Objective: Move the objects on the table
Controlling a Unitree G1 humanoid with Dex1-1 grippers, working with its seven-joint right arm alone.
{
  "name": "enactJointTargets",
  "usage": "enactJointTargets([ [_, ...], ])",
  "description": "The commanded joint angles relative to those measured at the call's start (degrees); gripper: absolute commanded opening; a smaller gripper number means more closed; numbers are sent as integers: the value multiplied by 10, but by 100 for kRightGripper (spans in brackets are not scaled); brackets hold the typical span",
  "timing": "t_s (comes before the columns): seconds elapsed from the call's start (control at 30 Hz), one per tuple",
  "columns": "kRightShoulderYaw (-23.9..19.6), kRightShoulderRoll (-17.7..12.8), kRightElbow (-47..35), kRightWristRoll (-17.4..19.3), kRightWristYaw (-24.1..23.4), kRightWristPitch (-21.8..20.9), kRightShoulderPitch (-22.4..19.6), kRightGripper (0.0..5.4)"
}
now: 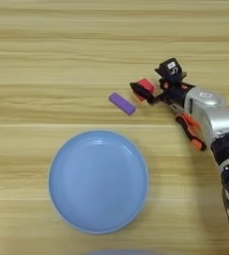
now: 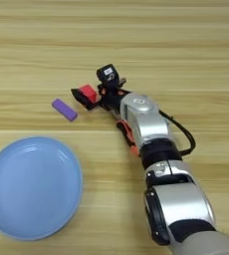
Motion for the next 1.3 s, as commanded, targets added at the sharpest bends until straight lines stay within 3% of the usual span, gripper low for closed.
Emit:
enactJointTargets([
  [0.03,-10,-5,25,-10,-45,-36,-76,535],
  [0.33,12,9,85,-34,-44,-60,-86,536],
  [0.73,4,18,137,-47,-80,-89,-104,370],
  [1.1,-8,23,93,-36,-97,-75,-84,227],
  [1.3,-9,20,62,-32,-93,-58,-76,224],
])
